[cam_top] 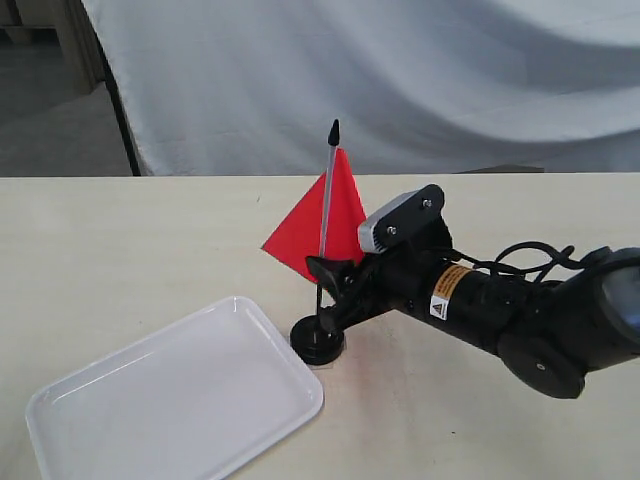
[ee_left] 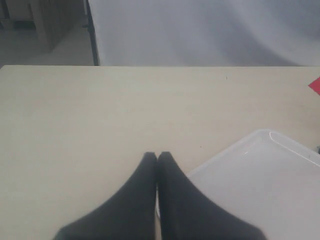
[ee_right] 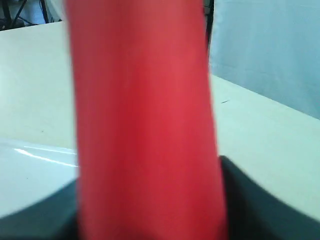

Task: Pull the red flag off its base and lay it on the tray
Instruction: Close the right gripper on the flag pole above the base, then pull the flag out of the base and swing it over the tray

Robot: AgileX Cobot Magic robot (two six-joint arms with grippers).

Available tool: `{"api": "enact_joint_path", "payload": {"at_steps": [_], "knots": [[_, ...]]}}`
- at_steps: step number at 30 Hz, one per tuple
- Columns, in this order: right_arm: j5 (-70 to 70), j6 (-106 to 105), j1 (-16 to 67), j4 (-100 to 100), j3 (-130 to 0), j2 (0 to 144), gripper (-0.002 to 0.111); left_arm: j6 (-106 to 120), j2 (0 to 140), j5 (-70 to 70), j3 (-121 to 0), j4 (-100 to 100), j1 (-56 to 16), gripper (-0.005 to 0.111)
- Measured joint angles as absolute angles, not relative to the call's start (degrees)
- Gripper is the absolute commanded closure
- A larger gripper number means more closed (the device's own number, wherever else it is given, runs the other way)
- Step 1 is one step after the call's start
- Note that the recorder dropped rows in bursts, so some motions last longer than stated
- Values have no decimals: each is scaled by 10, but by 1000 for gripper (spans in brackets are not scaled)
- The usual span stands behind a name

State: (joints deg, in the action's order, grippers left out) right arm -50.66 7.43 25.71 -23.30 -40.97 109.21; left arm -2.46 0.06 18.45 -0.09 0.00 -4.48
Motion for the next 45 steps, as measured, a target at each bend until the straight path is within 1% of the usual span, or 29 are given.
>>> {"api": "enact_joint_path", "payload": {"at_steps": [1,3,8,12,18,22,25,29,34,41,45], "knots": [[-508,73,257,-244,-410,1092,107,-25,1,185,-1,0,-45,107],[-511,73,260,-266,-410,1092,109,-25,1,185,-1,0,-45,107],[-528,81,265,-284,-410,1085,109,-25,1,185,-1,0,-45,107],[-502,81,265,-284,-410,1030,109,-25,1,185,-1,0,-45,107],[-394,66,275,-282,-411,899,109,-25,1,185,-1,0,-45,107],[-283,-3,325,-280,-418,827,109,-25,1,185,-1,0,-45,107],[-166,-44,382,-281,-448,815,109,-25,1,185,-1,0,-45,107],[-15,-82,449,-282,-506,841,109,-25,1,185,-1,0,-45,107],[138,-98,528,-321,-612,929,109,-25,1,185,-1,0,-45,107],[366,10,638,-559,-746,1084,109,-25,1,185,-1,0,-45,107],[430,30,677,-651,-786,1155,109,-25,1,185,-1,0,-45,107]]}}
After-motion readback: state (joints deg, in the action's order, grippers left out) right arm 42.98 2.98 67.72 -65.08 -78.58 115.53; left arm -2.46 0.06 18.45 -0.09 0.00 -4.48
